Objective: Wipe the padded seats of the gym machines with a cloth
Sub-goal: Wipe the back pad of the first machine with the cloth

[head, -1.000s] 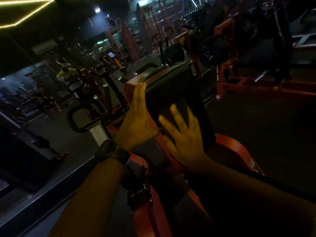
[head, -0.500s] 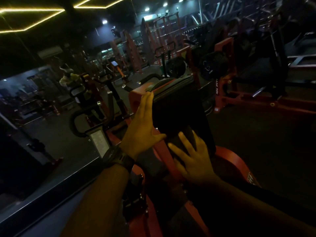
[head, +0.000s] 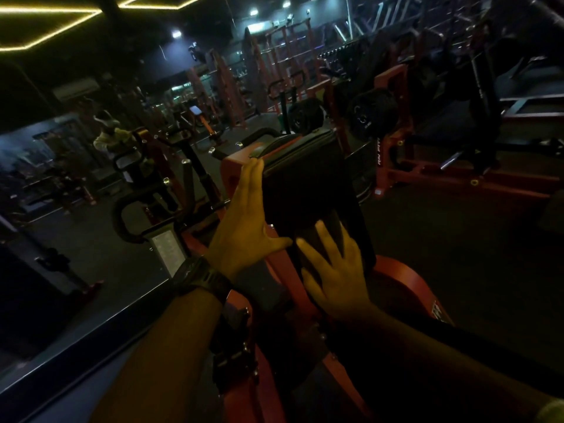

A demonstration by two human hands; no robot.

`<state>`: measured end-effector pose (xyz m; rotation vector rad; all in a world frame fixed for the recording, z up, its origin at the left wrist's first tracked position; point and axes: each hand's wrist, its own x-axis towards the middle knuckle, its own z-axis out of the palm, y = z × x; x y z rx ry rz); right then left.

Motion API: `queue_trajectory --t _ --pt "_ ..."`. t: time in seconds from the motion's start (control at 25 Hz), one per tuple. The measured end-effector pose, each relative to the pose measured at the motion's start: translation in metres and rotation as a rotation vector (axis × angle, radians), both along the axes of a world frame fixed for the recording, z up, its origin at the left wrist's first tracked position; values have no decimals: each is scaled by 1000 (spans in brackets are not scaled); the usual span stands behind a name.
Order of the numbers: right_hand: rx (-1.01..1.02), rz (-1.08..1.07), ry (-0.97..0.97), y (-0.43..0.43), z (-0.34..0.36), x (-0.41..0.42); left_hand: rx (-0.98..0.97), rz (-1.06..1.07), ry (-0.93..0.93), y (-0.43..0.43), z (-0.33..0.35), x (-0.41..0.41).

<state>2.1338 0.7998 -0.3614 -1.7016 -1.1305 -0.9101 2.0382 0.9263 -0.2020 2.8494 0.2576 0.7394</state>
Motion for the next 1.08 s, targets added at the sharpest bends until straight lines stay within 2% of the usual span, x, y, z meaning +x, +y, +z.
queue_trajectory --t 0.04,0.2,0.28,0.4,0.6,0.68,0.8,0.88,0.96,1.04,1.08 --pt "-11 5 12 1 5 2 -4 0 -4 0 -1 1" --pt "57 17 66 22 97 32 1 -20 -32 2 -3 4" --pt "68 12 116 18 82 44 7 8 -24 3 -3 5" --pt "23 29 336 -3 30 43 16 58 -23 -5 -5 5" --pt "36 75 261 10 124 77 -42 66 -63 -8 -8 12" --pt "66 84 289 7 97 77 -23 66 -46 -8 -8 10" --pt "39 108 450 -9 48 65 -13 76 -36 -9 -6 8" --pt "33 111 471 -1 83 76 -16 67 -41 -8 -7 11" --pt "28 111 371 8 122 83 -2 48 -48 -6 -7 12" --pt "75 116 345 9 110 84 19 49 -48 -4 -8 11" --pt "97 112 407 5 84 81 27 48 -46 -3 -8 11"
